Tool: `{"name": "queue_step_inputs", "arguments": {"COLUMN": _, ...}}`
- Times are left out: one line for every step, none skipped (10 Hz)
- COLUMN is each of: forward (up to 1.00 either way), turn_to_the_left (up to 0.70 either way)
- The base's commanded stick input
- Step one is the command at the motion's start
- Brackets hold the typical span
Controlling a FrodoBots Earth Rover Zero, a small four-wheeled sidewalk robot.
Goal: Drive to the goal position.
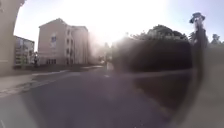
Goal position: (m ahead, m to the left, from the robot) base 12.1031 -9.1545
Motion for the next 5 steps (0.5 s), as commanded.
{"name": "queue_step_inputs", "arguments": {"forward": 0.44, "turn_to_the_left": 0.02}}
{"name": "queue_step_inputs", "arguments": {"forward": 0.44, "turn_to_the_left": 0.02}}
{"name": "queue_step_inputs", "arguments": {"forward": 0.44, "turn_to_the_left": 0.02}}
{"name": "queue_step_inputs", "arguments": {"forward": 0.44, "turn_to_the_left": 0.03}}
{"name": "queue_step_inputs", "arguments": {"forward": 0.44, "turn_to_the_left": 0.04}}
